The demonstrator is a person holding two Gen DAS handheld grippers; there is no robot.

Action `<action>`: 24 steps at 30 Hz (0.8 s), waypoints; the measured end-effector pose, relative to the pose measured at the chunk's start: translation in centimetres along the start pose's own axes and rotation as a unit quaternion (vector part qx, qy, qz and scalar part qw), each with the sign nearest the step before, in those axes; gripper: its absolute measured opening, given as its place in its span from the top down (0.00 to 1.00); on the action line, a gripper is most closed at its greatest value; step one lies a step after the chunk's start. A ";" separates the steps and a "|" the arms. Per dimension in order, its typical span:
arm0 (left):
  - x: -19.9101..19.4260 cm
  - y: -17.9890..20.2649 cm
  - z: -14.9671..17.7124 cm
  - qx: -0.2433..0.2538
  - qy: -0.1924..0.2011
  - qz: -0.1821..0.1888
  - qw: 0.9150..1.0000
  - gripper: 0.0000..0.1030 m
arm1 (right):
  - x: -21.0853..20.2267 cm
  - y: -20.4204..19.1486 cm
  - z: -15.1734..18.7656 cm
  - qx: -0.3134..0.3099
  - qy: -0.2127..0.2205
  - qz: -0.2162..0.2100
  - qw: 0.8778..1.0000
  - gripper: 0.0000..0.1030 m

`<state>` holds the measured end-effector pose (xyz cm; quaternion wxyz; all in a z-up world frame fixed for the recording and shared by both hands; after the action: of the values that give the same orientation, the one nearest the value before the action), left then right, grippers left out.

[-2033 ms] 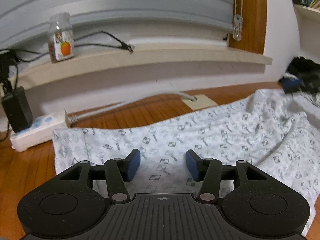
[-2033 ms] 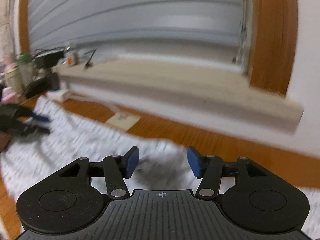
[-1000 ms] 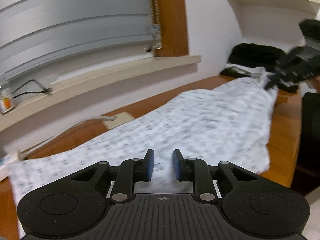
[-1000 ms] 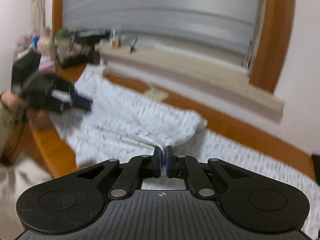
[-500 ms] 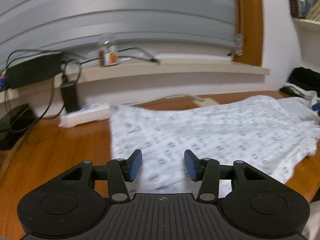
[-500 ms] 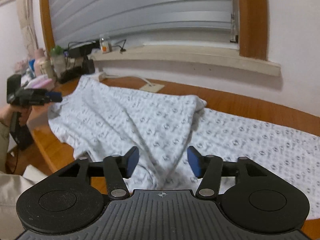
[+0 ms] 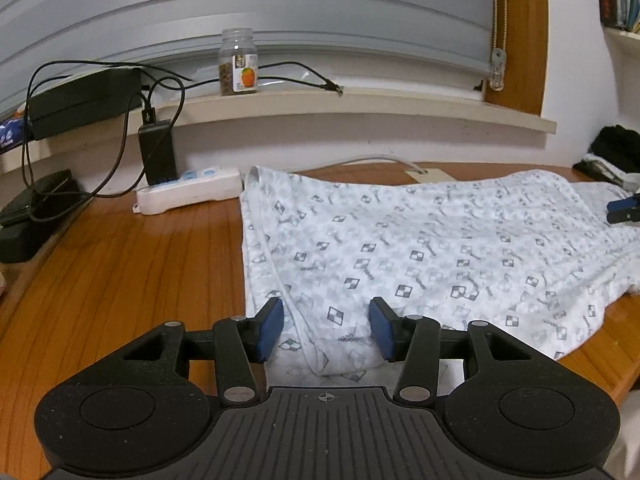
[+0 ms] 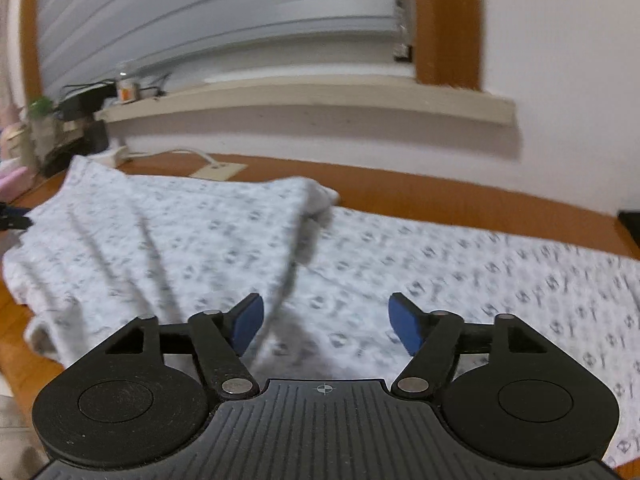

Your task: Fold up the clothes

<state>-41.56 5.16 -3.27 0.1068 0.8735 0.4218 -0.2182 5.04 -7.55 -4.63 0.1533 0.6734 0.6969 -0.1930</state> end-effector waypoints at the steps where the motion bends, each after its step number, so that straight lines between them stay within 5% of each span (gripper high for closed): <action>1: 0.1 0.1 0.0 0.003 0.001 0.001 1.000 0.60 | 0.2 0.2 0.2 0.005 -0.003 -0.004 1.000 0.28; 4: -0.1 0.2 -0.2 0.000 0.016 0.008 1.000 0.87 | 0.2 0.2 0.3 0.010 -0.002 -0.013 1.000 0.26; 11: -1.5 -2.7 -1.6 -0.038 0.037 0.002 0.999 0.89 | 0.2 0.4 0.5 0.020 -0.007 -0.043 0.999 0.25; 14: -1.1 -2.4 -2.1 -0.031 0.033 -0.006 0.999 0.80 | 0.2 0.6 0.4 0.026 -0.005 -0.046 0.999 0.25; 16: -1.0 -2.1 -2.8 -0.018 0.044 -0.025 0.999 0.53 | 0.1 0.7 0.4 0.029 -0.003 -0.047 0.998 0.25; 18: -1.3 -1.4 -3.8 -0.010 0.064 -0.035 0.997 0.39 | 0.0 0.8 0.3 0.030 0.001 -0.041 0.999 0.25; 20: -1.2 -0.2 -4.9 -0.005 0.076 -0.022 0.997 0.37 | 0.0 0.9 0.1 0.024 0.005 -0.025 0.999 0.26; 24: 0.4 2.7 -7.0 0.020 0.092 0.007 0.996 0.26 | 1.0 -0.4 -1.8 0.064 0.003 -0.075 0.995 0.49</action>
<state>-37.18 6.43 2.72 0.0512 0.8947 0.4195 -0.1450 4.68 -5.84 -3.47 0.0932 0.6282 0.7322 -0.2462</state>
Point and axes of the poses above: each gripper's, at about its wrist camera, not at the fingertips, and x roughly the way its jaws point, y to its right, z to its underside, the point moved 10 cm from there along x, roughly the way its jaws point, and after that the axes turned 5 degrees about y, right-handed, at the moved point
